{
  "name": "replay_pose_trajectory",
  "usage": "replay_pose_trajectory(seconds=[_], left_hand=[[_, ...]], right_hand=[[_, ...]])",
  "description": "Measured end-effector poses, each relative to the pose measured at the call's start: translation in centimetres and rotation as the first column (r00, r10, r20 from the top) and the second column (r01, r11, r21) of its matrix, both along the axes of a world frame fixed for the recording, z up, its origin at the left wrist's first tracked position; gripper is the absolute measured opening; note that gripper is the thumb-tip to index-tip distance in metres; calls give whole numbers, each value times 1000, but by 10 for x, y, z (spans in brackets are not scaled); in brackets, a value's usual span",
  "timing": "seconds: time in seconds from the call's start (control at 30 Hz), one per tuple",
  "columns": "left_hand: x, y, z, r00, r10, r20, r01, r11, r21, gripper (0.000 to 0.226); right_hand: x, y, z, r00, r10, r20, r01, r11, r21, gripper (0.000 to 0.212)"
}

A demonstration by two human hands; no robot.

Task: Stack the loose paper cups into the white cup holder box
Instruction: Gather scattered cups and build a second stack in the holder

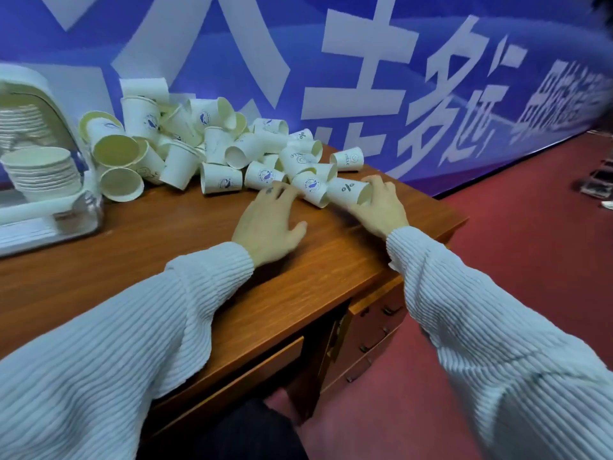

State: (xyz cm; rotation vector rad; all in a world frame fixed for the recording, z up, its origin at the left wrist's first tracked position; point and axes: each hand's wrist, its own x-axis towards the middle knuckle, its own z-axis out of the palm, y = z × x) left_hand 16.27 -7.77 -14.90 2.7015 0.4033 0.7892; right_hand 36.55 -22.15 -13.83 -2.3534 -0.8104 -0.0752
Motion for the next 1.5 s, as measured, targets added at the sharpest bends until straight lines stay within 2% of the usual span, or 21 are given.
replay_pose_trajectory(seconds=[0.1, 0.17, 0.23, 0.3, 0.37, 0.43, 0.5, 0.6, 0.8, 0.93, 1.07, 1.1, 1.13, 1.23, 1.3, 1.43, 1.5], left_hand=[[3, 3, -2, 1000, 20, -18, -18, 996, 88, 91], [6, 2, -2, 999, 25, -40, -19, 987, 158, 105], [5, 2, -6, 995, 39, -93, -20, 979, 204, 96], [-2, 5, -11, 988, 71, -136, -45, 982, 185, 79], [-13, 13, -13, 986, 106, -125, -94, 991, 91, 77], [-24, 23, -13, 985, 136, -107, -135, 991, 17, 79], [-34, 34, -13, 983, 159, -92, -161, 987, -19, 80], [-48, 48, -16, 979, 190, -74, -194, 979, -56, 81], [-63, 65, -19, 972, 233, -37, -236, 963, -134, 78], [-64, 65, -15, 970, 244, 10, -237, 950, -203, 70], [-68, 63, -10, 953, 293, 74, -257, 915, -311, 68], [-70, 63, -9, 950, 299, 89, -253, 906, -338, 68], [-72, 63, -9, 949, 297, 109, -241, 902, -359, 69], [-83, 66, -4, 938, 305, 164, -221, 892, -394, 72], [-94, 70, 0, 924, 332, 190, -229, 879, -418, 84], [-125, 83, 6, 889, 397, 227, -265, 852, -452, 94], [-142, 90, 9, 867, 429, 253, -297, 852, -431, 91]], right_hand=[[-25, 0, 13, 957, 257, -136, -233, 958, 169, 61], [-46, 2, 23, 830, 470, -300, -460, 881, 108, 46], [-57, 9, 29, 727, 551, -411, -590, 807, 37, 37], [-59, 21, 30, 726, 527, -442, -532, 837, 125, 39], [-48, 41, 26, 877, 379, -297, -337, 924, 182, 48], [-35, 61, 18, 972, 181, -151, -161, 978, 133, 56], [-26, 78, 12, 988, 108, -109, -104, 994, 44, 69], [-22, 93, 5, 988, 95, -119, -103, 993, -62, 86], [-15, 97, -1, 997, 79, -21, -81, 985, -155, 88], [-23, 89, 8, 974, 200, -108, -214, 967, -137, 57], [-42, 86, 13, 869, 364, -335, -343, 931, 125, 11], [-46, 86, 14, 832, 403, -380, -362, 915, 179, 6], [-50, 87, 16, 801, 439, -407, -385, 899, 210, 8], [-64, 96, 18, 715, 519, -468, -416, 854, 311, 42], [-81, 105, 20, 680, 561, -472, -427, 826, 366, 55], [-117, 132, 27, 674, 642, -366, -511, 763, 397, 82], [-140, 148, 33, 668, 675, -313, -541, 729, 419, 84]])
